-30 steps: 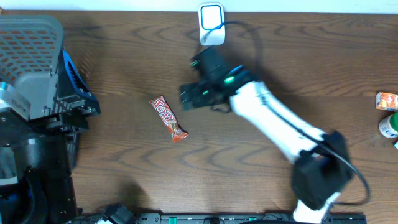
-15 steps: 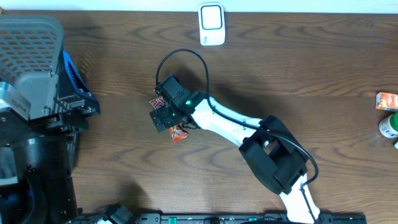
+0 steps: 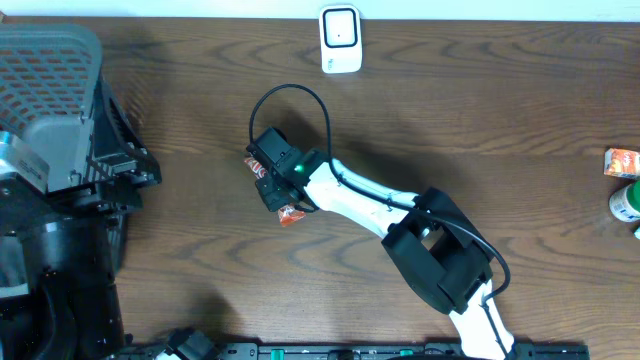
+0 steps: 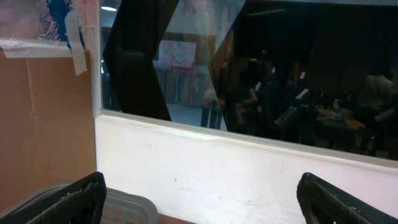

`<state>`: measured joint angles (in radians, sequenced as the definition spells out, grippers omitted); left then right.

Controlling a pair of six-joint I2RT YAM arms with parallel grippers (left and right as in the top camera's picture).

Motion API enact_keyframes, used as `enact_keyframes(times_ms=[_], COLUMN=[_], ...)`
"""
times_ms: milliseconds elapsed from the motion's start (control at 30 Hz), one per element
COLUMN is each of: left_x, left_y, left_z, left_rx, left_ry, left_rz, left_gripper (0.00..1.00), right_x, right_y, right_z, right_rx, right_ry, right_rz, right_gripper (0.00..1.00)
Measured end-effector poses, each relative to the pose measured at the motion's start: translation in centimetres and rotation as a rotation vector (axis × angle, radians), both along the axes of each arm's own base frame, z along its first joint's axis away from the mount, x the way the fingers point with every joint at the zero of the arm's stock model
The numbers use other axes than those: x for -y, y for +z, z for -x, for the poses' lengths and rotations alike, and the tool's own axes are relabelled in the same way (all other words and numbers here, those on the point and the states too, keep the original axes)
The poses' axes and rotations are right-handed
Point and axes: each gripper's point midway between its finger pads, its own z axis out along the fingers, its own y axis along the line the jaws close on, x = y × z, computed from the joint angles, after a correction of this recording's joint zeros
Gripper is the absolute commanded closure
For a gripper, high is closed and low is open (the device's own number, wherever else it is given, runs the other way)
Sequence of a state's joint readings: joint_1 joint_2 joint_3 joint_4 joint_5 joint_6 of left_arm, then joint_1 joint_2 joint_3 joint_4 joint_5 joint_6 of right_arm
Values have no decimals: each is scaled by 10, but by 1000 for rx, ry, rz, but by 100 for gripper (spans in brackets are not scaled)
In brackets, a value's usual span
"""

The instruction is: Scan the item barcode

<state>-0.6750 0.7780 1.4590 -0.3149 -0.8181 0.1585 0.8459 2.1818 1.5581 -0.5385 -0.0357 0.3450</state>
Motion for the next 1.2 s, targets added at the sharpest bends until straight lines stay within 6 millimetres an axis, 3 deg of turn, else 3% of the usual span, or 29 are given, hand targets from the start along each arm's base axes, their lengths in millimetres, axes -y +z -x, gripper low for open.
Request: enact_keyframes(times_ms=[100,233,400,567,800,1200], left_x=[0,0,0,0,0,0], left_y=[0,0,0,0,0,0], left_z=[0,0,0,0,0,0], left_rx=[0,0,0,0,0,0], left_ry=[0,0,0,0,0,0], left_rz=[0,0,0,0,0,0], left_gripper=[2,2,2,2,2,2], right_x=[24,75,137,169,180,154], right_y=[2,13,53,66,82,130], right_z=[10,30,44,60,99,138], right_rx=[-63,-197,-334,-506,-832,-1123], right_ry=[-46,-153,-334,-451,-526,-281], right_rz=[68,192,246,238,182,-84], right_gripper=[99,99,99,99,99,99])
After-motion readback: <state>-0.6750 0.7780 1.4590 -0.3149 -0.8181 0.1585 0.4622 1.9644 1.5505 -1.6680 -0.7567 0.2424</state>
